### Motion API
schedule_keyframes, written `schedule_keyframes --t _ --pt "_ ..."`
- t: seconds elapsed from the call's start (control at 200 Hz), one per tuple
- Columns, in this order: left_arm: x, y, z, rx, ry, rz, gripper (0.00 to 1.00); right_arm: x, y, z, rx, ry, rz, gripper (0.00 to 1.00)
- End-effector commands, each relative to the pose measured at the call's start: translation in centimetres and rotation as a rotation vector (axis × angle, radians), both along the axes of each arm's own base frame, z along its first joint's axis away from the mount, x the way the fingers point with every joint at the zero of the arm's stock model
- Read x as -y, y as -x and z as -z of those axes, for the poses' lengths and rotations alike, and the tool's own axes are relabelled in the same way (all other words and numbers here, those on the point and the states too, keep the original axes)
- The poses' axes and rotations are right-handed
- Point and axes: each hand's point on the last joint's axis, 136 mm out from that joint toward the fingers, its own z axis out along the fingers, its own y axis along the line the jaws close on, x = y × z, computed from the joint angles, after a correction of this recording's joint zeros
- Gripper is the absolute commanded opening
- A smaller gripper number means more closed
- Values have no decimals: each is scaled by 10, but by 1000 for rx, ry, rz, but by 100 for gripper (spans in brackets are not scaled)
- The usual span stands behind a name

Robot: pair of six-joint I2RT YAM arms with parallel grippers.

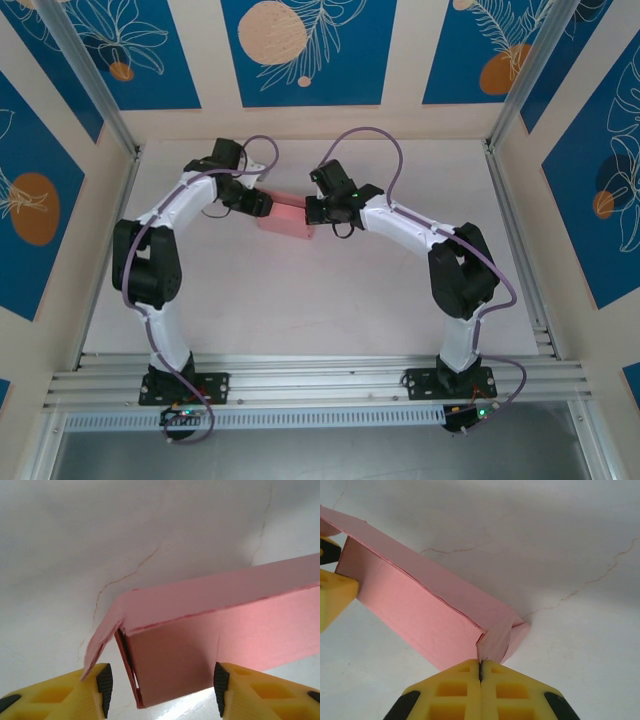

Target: Fold the paper box

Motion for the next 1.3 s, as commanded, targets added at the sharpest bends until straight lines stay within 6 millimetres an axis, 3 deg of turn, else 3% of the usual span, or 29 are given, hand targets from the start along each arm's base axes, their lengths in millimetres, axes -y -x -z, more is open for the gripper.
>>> schedule_keyframes --t 0.0,0.235,0.415,0.64,0.915,1.115,1.295 --pt "7 4 11 -32 7 14 52 -11 -3 -35 46 -63 -19 0" --pt "2 5 25 -58 -27 4 46 -14 -5 -40 38 -84 -21 0" --pt "4 3 25 -73 -22 -3 46 -15 -5 -29 3 -83 -16 0" --pt "13 -9 3 -38 31 -10 44 -12 -9 -15 -43 -74 -2 0" --pt "29 -27 -25 13 133 -28 28 -9 -10 -11 -61 -74 -5 0" --pt "29 -29 -25 7 129 -28 25 -9 -10 -6 -90 -88 -3 0" --pt "29 -23 -12 -20 120 -27 25 -9 -8 -14 -94 -102 -11 0"
